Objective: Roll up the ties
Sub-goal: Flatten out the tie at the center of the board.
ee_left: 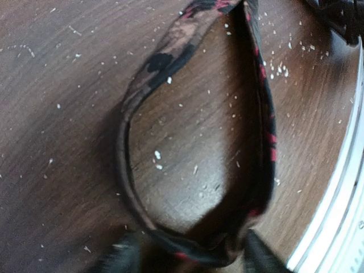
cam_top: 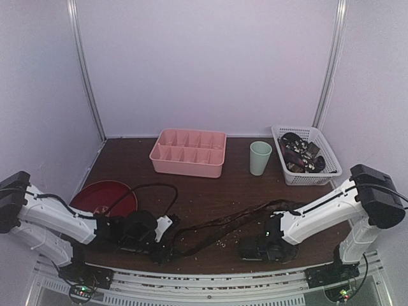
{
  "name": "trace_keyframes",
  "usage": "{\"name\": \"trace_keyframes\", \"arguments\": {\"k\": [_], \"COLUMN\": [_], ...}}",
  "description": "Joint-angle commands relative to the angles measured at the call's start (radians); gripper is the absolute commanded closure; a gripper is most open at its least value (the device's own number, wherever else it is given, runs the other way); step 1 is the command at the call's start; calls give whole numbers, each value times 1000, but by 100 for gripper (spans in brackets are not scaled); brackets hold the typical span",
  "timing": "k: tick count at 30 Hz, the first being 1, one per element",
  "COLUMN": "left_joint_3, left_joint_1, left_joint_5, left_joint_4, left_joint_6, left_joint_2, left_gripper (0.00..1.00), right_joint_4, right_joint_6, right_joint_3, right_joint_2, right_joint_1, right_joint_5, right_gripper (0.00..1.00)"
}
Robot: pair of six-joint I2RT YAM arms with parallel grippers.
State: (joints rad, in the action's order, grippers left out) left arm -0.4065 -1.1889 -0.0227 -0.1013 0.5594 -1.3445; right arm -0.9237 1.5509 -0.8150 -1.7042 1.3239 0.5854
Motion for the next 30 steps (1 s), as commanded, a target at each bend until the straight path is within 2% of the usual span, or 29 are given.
{"name": "trace_keyframes", "arguments": {"k": [1, 2, 3, 6, 8, 14, 21, 26, 30], "left_joint_3": [-45, -54, -62, -82, -95, -151, -213, -279, -313], "left_joint_1": [-9, -9, -9, -9, -9, -6, 12, 65, 115], "left_joint_5": [-110, -144, -173, -236, -255, -282, -259, -254, -212], "left_joint_4": [62, 90, 113, 197, 253, 449, 599, 732, 785], "left_joint_6": [-1, 9, 17, 41, 58, 146, 234, 193, 179], "left_joint_2": [-7, 13, 38, 137, 206, 347, 406, 427, 442], "left_gripper": [65, 76, 82, 92, 98, 100, 100, 100, 100], "right_joint_4": [-94, -120, -142, -231, -263, -236, -170, -297, -356], "right_joint_6": [15, 19, 18, 45, 50, 46, 65, 130, 197], "right_joint_3": [-16, -32, -48, -89, -104, -99, -80, -137, -98], "right_joint_2": [-15, -2, 13, 82, 147, 422, 701, 823, 872], "right_joint_1": [0, 0, 0, 3, 5, 6, 5, 3, 4], "right_joint_5": [3, 18, 32, 78, 101, 91, 96, 139, 146], "right_gripper": [67, 74, 81, 95, 100, 100, 100, 100, 100]}}
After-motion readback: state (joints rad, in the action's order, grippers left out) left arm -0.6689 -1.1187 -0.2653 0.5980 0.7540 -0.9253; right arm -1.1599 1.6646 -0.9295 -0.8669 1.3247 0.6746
